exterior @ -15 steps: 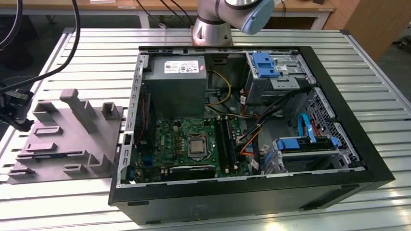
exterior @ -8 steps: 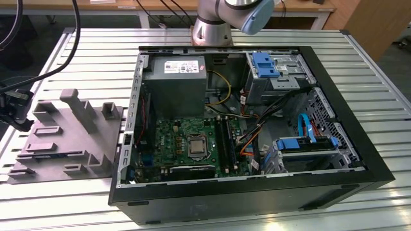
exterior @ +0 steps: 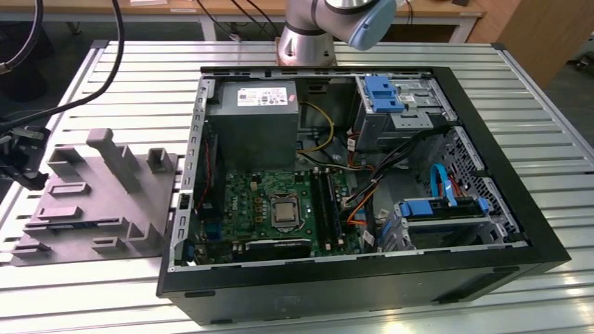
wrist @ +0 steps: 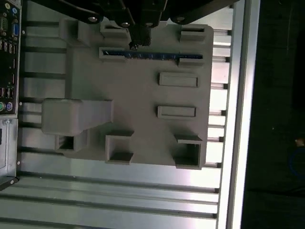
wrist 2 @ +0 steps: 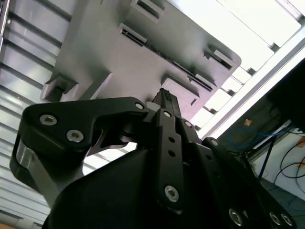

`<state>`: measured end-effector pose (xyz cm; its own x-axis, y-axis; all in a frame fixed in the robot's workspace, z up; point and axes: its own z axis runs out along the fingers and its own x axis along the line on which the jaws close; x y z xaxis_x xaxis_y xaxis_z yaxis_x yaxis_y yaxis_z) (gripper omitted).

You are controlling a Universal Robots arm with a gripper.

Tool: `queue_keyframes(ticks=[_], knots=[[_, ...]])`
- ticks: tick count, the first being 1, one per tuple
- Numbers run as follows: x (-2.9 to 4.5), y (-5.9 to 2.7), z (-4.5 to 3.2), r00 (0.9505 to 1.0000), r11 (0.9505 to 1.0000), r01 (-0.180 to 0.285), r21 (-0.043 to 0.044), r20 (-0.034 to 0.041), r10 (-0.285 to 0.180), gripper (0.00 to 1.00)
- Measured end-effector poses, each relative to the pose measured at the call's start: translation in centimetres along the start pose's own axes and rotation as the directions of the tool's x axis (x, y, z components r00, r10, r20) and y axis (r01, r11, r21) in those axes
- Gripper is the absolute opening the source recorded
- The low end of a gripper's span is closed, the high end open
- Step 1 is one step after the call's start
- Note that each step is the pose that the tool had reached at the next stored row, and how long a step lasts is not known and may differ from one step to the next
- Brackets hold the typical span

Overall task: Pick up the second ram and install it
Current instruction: 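Pick up the second ram and move it above second insertion slot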

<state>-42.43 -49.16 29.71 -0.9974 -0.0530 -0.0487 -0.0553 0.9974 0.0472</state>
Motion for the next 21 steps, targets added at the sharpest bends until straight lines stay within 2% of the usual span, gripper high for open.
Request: queue_keyframes(ticks=[5, 10, 13, 16, 21], knots=[[0.01, -0.01, 0.15, 0.9958, 0.9958, 0.091, -0.0044, -0.0041, -0.091, 0.11], [0.01, -0.01, 0.3, 0.9836, 0.9836, 0.18, -0.0087, -0.0078, -0.18, 0.11], [0.02, -0.02, 0.39, 0.9721, 0.9721, 0.234, -0.0115, -0.01, -0.234, 0.11], [0.02, -0.02, 0.48, 0.958, 0.9581, 0.286, -0.0141, -0.0119, -0.286, 0.11], [0.03, -0.03, 0.64, 0.9281, 0.9281, 0.372, -0.019, -0.0148, -0.372, 0.11]])
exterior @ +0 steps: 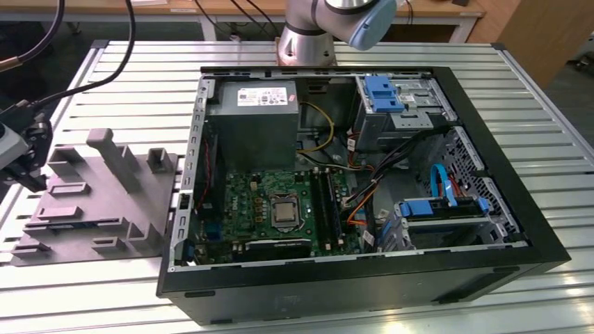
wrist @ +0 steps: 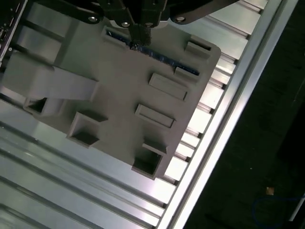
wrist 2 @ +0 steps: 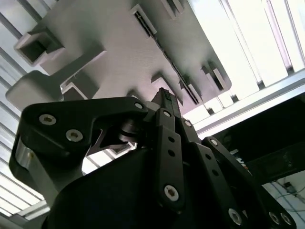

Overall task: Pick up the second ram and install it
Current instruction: 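Pick up the second ram and move it above second insertion slot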

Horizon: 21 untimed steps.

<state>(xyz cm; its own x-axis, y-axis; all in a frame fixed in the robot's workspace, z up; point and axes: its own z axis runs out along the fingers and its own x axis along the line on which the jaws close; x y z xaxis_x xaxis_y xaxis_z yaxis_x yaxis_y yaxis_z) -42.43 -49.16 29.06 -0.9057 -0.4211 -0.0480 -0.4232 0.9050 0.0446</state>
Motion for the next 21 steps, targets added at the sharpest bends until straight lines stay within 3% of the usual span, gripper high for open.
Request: queue_keyframes(ticks=[6, 11, 16, 21], knots=[[0.01, -0.01, 0.21, 0.994, 0.994, 0.109, -0.0054, -0.0047, -0.109, 0.11], [0.02, -0.02, 0.38, 0.98, 0.98, 0.199, -0.0104, -0.008, -0.199, 0.11], [0.02, -0.02, 0.52, 0.9579, 0.9579, 0.287, -0.0156, -0.0109, -0.287, 0.11], [0.03, -0.03, 0.65, 0.9277, 0.9276, 0.373, -0.0211, -0.0133, -0.373, 0.11]])
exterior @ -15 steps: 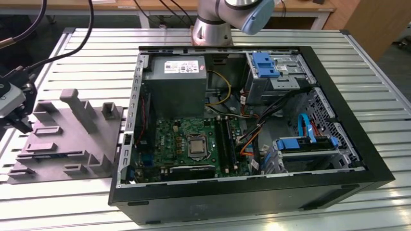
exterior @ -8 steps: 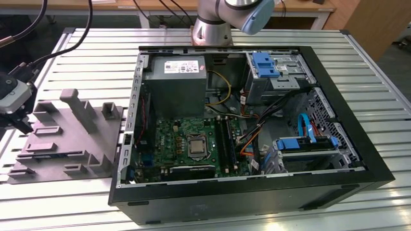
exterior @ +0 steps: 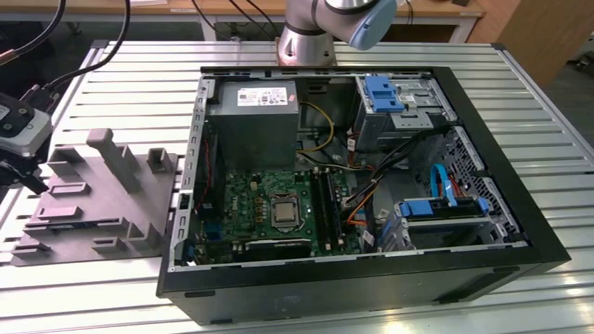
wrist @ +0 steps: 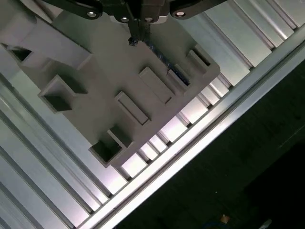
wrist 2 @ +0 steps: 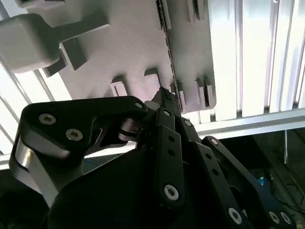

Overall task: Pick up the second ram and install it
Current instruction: 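Pick up the second ram and move it above second insertion slot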

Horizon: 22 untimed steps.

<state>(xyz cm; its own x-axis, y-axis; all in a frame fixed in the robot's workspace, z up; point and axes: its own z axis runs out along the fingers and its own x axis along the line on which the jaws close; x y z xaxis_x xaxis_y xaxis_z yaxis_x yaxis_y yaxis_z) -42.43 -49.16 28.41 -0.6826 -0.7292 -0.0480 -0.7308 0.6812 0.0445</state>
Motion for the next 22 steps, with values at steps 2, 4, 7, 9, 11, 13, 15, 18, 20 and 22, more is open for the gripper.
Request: queue_keyframes(ticks=[2, 4, 7, 9, 11, 13, 15, 18, 20, 22], knots=[[0.0, 0.0, 0.04, 0.9994, 0.9994, 0.035, -0.0017, -0.0016, -0.035, 0.11], [0.0, 0.0, 0.08, 0.9976, 0.9976, 0.07, -0.0035, -0.0031, -0.07, 0.11], [0.01, -0.01, 0.16, 0.9925, 0.9925, 0.122, -0.0062, -0.0051, -0.122, 0.11], [0.01, -0.01, 0.2, 0.9875, 0.9875, 0.157, -0.0081, -0.0065, -0.157, 0.11], [0.01, -0.01, 0.23, 0.9812, 0.9812, 0.193, -0.0101, -0.0078, -0.193, 0.11], [0.02, -0.01, 0.28, 0.9735, 0.9735, 0.228, -0.0121, -0.009, -0.228, 0.11], [0.02, -0.01, 0.34, 0.9644, 0.9644, 0.264, -0.0142, -0.01, -0.264, 0.11], [0.02, -0.02, 0.43, 0.9488, 0.9488, 0.316, -0.0174, -0.0117, -0.316, 0.11], [0.02, -0.02, 0.5, 0.9364, 0.9364, 0.35, -0.0196, -0.0126, -0.351, 0.11], [0.03, -0.02, 0.6, 0.9232, 0.9232, 0.384, -0.0218, -0.0134, -0.384, 0.11]])
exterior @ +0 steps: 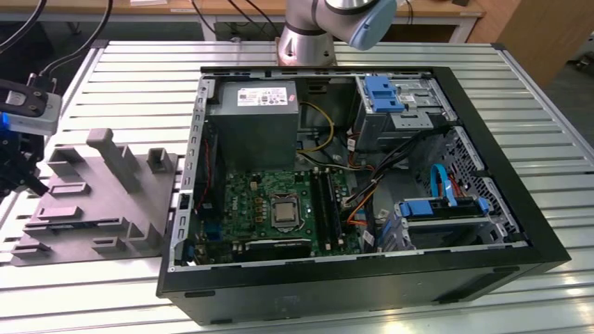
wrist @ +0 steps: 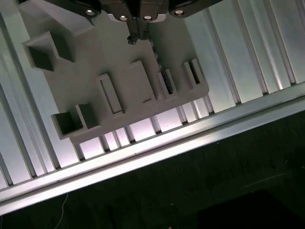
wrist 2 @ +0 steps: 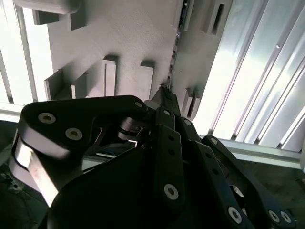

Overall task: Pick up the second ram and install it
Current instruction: 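Pick up the second ram and move it above second insertion slot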

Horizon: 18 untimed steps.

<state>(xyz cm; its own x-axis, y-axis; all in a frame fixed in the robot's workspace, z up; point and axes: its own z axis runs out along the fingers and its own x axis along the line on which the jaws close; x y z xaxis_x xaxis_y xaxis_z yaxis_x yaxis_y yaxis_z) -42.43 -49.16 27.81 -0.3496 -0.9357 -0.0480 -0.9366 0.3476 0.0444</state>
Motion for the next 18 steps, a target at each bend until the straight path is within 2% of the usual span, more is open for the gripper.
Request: queue_keyframes(ticks=[3, 7, 9, 15, 18], knots=[[0.01, -0.01, 0.16, 0.9985, 0.9985, 0.054, -0.0017, -0.0021, -0.054, 0.11], [0.02, -0.02, 0.36, 0.9939, 0.9939, 0.11, 0.0064, -0.0013, -0.11, 0.11], [0.03, -0.03, 0.41, 0.9912, 0.9911, 0.133, 0.0073, -0.0017, -0.133, 0.11], [0.03, -0.03, 0.45, 0.9907, 0.9907, 0.136, 0.0074, -0.002, -0.136, 0.11], [0.05, -0.05, 0.8, 0.9903, 0.9902, 0.139, 0.0093, -0.0017, -0.139, 0.11]])
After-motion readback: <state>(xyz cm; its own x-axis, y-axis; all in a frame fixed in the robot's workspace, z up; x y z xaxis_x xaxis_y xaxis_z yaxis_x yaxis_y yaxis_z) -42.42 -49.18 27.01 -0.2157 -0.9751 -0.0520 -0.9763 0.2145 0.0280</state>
